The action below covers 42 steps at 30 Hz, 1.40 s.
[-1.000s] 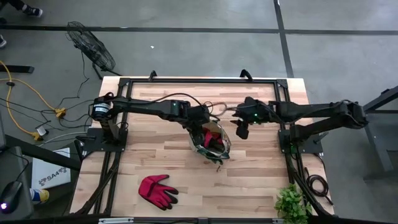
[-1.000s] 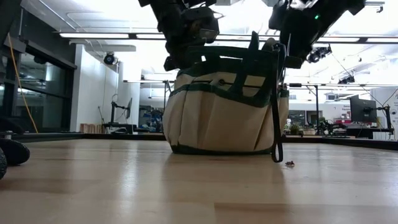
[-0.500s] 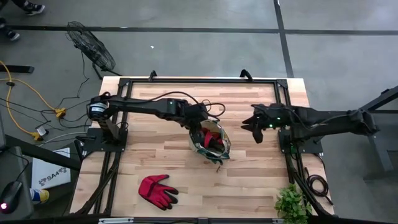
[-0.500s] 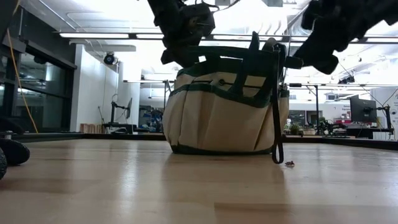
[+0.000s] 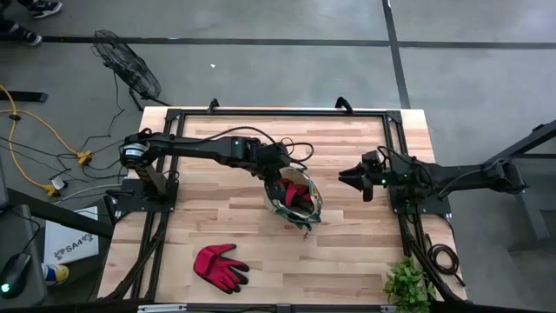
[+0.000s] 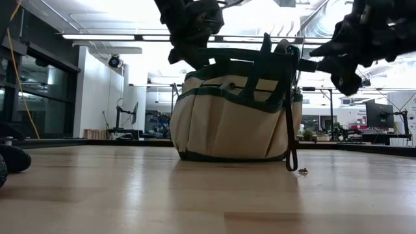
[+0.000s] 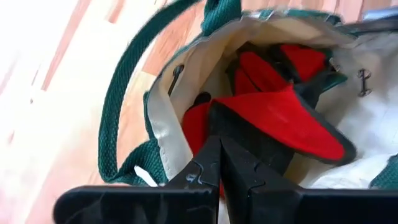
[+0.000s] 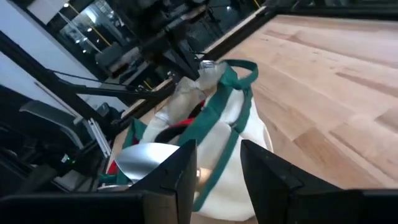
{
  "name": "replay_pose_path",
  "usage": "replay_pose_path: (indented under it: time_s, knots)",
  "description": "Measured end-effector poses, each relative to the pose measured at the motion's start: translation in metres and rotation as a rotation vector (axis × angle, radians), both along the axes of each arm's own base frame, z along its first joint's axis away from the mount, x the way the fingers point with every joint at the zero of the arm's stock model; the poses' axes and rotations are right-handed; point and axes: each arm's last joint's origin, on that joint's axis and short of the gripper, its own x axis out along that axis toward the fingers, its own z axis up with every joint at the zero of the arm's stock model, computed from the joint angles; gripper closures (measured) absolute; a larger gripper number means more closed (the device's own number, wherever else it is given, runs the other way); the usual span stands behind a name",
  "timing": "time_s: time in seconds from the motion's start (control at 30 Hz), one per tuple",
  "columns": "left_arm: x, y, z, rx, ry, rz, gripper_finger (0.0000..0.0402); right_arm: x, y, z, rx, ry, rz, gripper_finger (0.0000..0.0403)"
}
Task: Pick & Place Garden tools in Gardening bag
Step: Put the red glove into the gardening bag
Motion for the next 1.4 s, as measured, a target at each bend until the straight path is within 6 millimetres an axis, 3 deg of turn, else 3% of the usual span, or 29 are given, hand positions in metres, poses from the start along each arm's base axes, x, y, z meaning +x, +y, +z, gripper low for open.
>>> replay_pose_path:
  time_s: [0.17,0.4,0.67,0.83,1.1,1.4]
  knots:
    - [-0.004,0.0,0.007,0.006,-0.017,0.003,0.0401,-0.001,0.0,-0.013,0.035,-0.029,-0.006,0.0286]
    - [-0.023,0.001,0.031,0.044,-0.052,0.038,0.0401,-0.006,-0.001,-0.034,0.086,-0.15,-0.042,0.0286]
    - [-0.056,-0.001,0.054,0.041,-0.02,0.12,0.0401,-0.006,-0.001,-0.033,0.083,-0.173,-0.065,0.0286]
    - [-0.078,-0.014,0.064,0.042,-0.015,0.147,0.0401,-0.006,-0.001,-0.034,0.062,-0.168,-0.069,0.0286]
    - [-0.114,-0.044,0.047,-0.031,-0.002,0.161,0.0401,-0.006,-0.001,-0.035,0.015,-0.145,-0.062,0.0286]
    - [-0.142,-0.083,0.005,-0.141,0.062,0.13,0.0402,-0.006,-0.001,-0.037,-0.044,-0.128,-0.042,0.0286]
